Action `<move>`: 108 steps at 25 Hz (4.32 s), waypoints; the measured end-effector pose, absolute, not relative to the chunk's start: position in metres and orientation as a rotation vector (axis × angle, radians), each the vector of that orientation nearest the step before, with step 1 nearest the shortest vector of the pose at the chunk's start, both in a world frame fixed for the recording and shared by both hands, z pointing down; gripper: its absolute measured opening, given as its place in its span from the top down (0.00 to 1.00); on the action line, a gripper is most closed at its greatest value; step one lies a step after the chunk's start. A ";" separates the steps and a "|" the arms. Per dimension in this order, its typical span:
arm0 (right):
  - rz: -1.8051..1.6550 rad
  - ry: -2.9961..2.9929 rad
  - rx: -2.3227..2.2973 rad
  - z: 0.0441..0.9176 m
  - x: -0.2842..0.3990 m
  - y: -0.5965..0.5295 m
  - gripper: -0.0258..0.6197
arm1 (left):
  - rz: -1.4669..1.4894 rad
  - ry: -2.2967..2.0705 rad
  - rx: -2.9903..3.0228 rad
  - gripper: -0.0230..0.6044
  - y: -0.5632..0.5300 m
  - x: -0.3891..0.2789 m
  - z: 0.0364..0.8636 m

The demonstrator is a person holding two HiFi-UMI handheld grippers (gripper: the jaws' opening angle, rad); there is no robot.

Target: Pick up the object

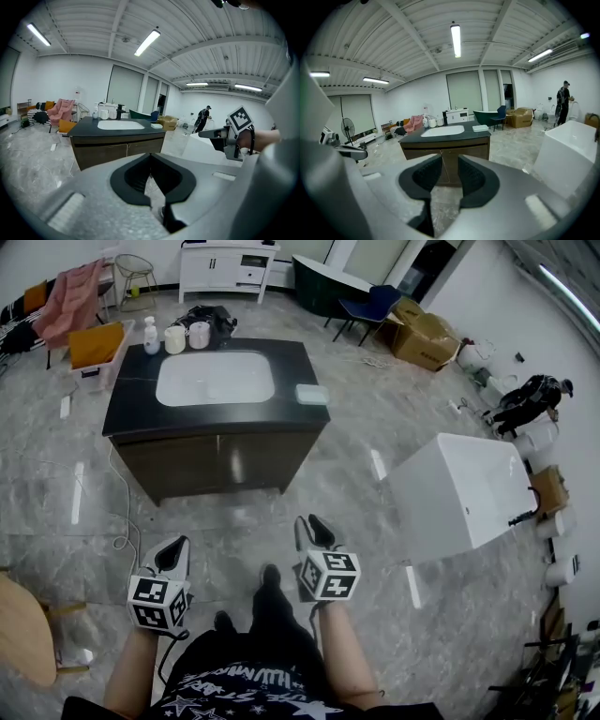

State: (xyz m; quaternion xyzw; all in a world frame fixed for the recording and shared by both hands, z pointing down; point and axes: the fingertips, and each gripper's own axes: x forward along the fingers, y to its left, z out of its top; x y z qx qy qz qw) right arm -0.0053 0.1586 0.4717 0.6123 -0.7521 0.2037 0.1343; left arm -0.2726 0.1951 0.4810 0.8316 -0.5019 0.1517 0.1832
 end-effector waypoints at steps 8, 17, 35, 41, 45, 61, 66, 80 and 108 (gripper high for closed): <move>0.661 -2.175 1.777 0.493 0.034 0.090 0.66 | 0.446 -1.447 2.331 0.95 0.133 -0.241 0.486; 0.686 -2.251 1.715 0.487 0.102 -0.043 0.65 | 0.444 -1.522 2.287 0.95 0.024 -0.169 0.473; 0.692 -2.307 1.566 0.504 0.172 -0.207 0.65 | 0.456 -1.642 2.221 0.95 -0.116 -0.092 0.472; 0.738 -2.268 1.584 0.515 0.170 -0.223 0.66 | 0.483 -1.599 2.225 0.95 -0.143 -0.093 0.479; 0.765 -2.235 1.612 0.526 0.185 -0.242 0.66 | 0.487 -1.545 2.248 0.95 -0.173 -0.071 0.489; 0.826 -2.074 1.586 0.569 0.176 -0.332 0.70 | 0.536 -1.330 2.301 0.95 -0.305 -0.058 0.522; 0.832 -1.994 1.555 0.589 0.177 -0.347 0.73 | 0.550 -1.272 2.308 0.95 -0.331 -0.051 0.530; 0.793 -1.830 1.532 0.612 0.187 -0.359 0.93 | 0.591 -1.205 2.299 0.95 -0.346 -0.045 0.546; 0.711 -2.070 1.535 0.537 0.193 -0.232 0.94 | 0.516 -1.499 2.239 0.95 -0.162 -0.064 0.508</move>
